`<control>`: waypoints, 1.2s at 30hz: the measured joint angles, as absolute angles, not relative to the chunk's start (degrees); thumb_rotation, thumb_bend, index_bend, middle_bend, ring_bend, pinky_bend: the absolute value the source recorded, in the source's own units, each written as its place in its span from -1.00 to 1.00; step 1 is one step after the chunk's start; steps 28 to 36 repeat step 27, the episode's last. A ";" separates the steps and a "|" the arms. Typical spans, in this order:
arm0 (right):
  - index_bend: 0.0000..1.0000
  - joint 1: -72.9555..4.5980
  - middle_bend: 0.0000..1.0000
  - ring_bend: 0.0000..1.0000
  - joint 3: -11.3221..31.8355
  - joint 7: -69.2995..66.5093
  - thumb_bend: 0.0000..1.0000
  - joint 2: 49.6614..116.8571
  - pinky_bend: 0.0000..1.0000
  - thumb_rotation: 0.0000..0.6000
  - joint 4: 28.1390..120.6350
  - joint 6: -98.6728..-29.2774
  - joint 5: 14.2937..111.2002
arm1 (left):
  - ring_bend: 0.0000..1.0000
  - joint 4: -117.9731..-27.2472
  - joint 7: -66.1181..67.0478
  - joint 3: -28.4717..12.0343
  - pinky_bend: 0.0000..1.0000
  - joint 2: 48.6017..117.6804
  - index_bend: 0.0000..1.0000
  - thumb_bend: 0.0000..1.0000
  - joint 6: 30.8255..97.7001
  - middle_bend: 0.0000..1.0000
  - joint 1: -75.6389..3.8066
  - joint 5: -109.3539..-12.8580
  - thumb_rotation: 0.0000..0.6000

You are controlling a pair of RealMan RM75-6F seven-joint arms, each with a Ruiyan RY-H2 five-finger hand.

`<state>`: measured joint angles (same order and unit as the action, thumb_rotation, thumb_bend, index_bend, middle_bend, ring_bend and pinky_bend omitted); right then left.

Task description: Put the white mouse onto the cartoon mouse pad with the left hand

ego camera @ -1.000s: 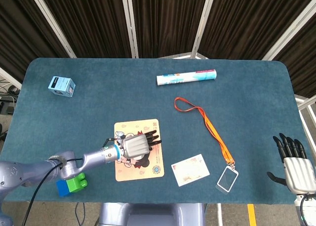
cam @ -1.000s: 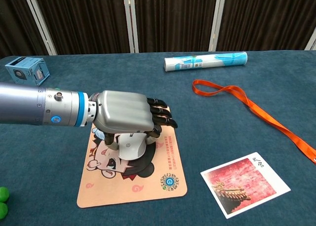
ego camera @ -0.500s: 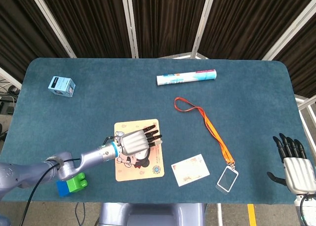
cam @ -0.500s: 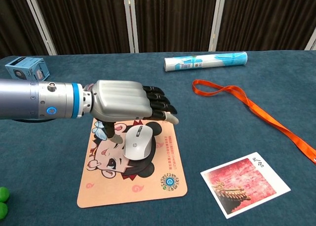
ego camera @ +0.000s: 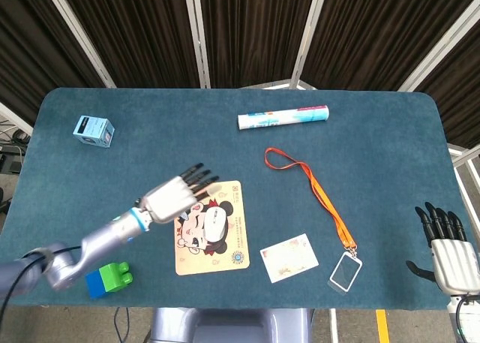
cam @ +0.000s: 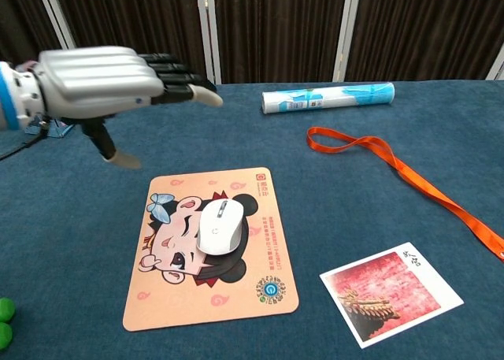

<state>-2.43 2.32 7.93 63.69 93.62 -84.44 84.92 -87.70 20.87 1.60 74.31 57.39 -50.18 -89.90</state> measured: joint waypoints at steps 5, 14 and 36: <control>-1.00 -2.30 -1.00 -1.00 2.25 8.28 -0.82 63.82 -1.00 1.00 93.47 -84.76 85.17 | -1.00 -93.50 25.62 2.10 -1.00 69.15 -1.00 -0.61 68.25 -1.00 -40.57 -85.48 1.00; -1.00 -2.04 -1.00 -1.00 2.17 8.47 -0.82 64.08 -1.00 1.00 93.06 -85.42 85.66 | -1.00 -102.11 22.17 4.34 -1.00 62.65 -1.00 -0.63 80.34 -1.00 -25.71 -78.61 1.00; -1.00 -2.30 -1.00 -1.00 2.37 9.39 -0.82 64.30 -1.00 1.00 93.20 -85.03 85.41 | -1.00 -92.75 21.10 5.67 -1.00 66.47 -1.00 -0.63 88.80 -1.00 -17.04 -81.61 1.00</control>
